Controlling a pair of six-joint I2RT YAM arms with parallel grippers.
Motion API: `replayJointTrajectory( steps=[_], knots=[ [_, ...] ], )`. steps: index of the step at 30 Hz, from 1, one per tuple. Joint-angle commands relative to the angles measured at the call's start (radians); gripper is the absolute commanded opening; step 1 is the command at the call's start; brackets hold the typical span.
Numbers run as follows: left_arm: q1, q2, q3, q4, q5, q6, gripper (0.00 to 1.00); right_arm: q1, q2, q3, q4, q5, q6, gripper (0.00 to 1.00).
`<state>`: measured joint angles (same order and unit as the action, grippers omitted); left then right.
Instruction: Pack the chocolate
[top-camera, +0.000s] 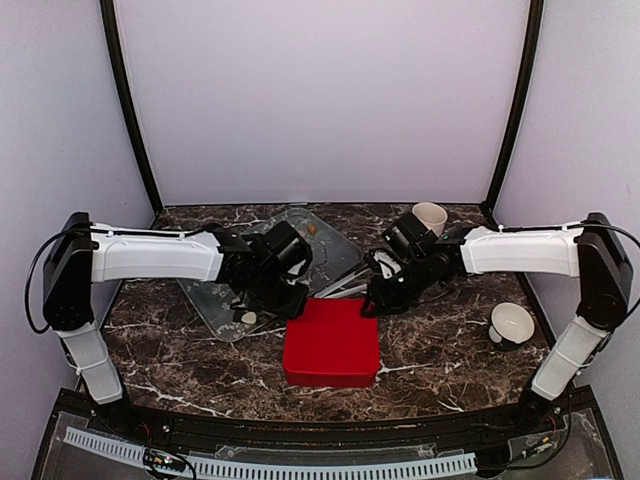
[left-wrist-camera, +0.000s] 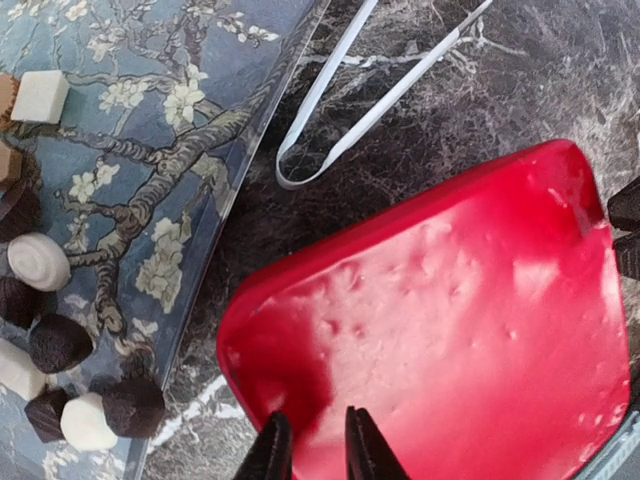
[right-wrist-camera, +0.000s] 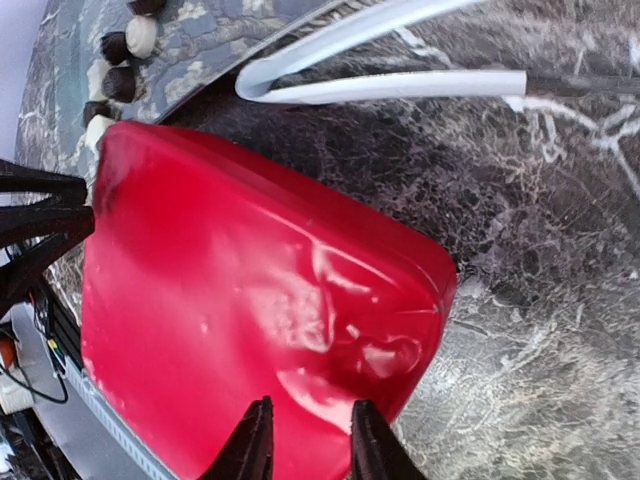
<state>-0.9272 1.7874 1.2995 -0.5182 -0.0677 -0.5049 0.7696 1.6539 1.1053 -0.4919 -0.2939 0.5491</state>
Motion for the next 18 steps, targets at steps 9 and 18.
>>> replayJointTrajectory(
  steps=[9, 18],
  knots=[
    [0.073, -0.260, 0.059, -0.114, 0.031, 0.003, 0.68, -0.062, -0.177, 0.163, -0.085, 0.008, -0.034, 0.54],
    [0.228, -0.476, 0.053, -0.222, 0.024, -0.005, 0.90, -0.213, -0.373, 0.150, -0.105, 0.014, -0.057, 0.98]
  ],
)
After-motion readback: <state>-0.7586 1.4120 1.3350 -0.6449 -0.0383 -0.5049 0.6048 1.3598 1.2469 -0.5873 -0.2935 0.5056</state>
